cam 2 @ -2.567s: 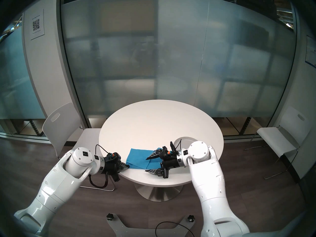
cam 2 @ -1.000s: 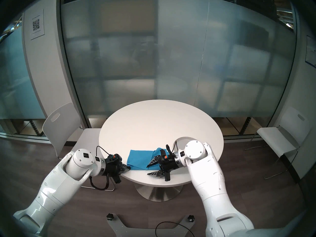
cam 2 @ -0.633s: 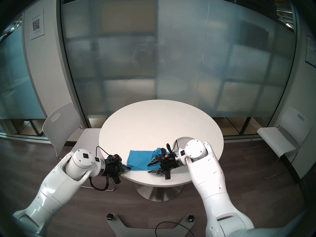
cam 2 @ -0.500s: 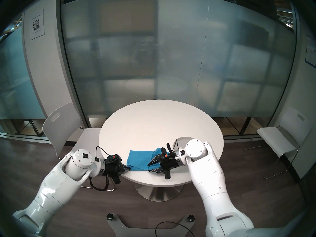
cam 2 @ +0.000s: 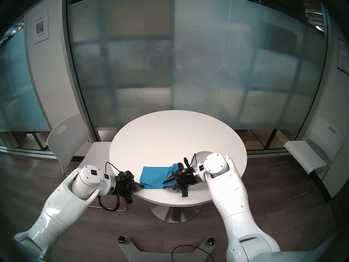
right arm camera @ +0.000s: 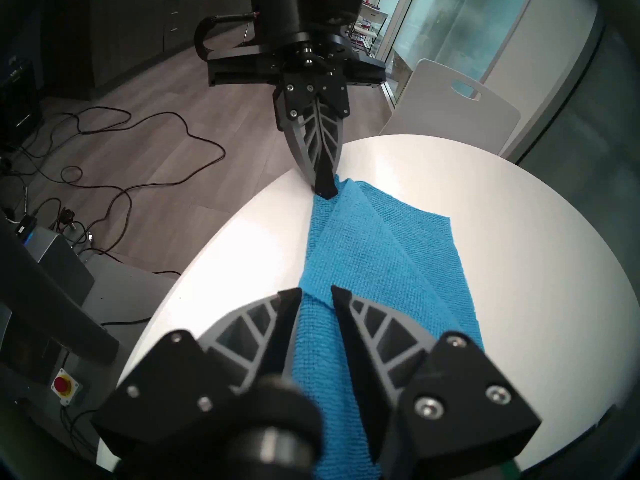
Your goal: Fold the napkin in half twice and place it beside the plate
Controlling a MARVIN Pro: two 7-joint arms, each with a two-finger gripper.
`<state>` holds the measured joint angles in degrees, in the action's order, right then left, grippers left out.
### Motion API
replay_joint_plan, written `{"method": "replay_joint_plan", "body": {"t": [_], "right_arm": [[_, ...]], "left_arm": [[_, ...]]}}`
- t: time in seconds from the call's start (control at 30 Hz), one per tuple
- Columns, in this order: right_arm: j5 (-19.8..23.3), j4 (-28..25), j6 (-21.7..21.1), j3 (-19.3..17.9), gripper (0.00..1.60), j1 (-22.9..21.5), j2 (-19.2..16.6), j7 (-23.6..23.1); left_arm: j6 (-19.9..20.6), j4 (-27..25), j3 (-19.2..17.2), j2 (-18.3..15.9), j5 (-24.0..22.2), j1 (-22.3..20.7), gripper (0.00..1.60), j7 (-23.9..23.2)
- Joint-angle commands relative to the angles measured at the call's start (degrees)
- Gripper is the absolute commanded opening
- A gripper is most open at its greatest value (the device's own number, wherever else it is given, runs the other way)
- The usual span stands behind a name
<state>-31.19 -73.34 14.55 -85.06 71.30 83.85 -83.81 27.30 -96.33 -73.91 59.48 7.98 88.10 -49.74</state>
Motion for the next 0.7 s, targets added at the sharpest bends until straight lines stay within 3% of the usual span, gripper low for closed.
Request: {"method": "replay_joint_plan", "body": {"t": [0.0,0.4,0.67], "right_arm": [[0.7,-0.4,-0.1,0.1,0.97,-1.3,0.5,-0.6],[0.7,-0.8,-0.4,0.2,1.02,-1.0,0.7,-1.2],[-0.3,0.9,0.9,1.0,0.92,-1.9,0.9,-0.7]], "left_arm": [[-0.1,0.1,0.2,0.0,0.2,-0.4,0.00,0.0],[-0.1,0.4,0.8,0.0,0.2,-0.9,0.00,0.0],[0.0,0.5,1.0,0.0,0.1,-1.2,0.00,0.0]]}}
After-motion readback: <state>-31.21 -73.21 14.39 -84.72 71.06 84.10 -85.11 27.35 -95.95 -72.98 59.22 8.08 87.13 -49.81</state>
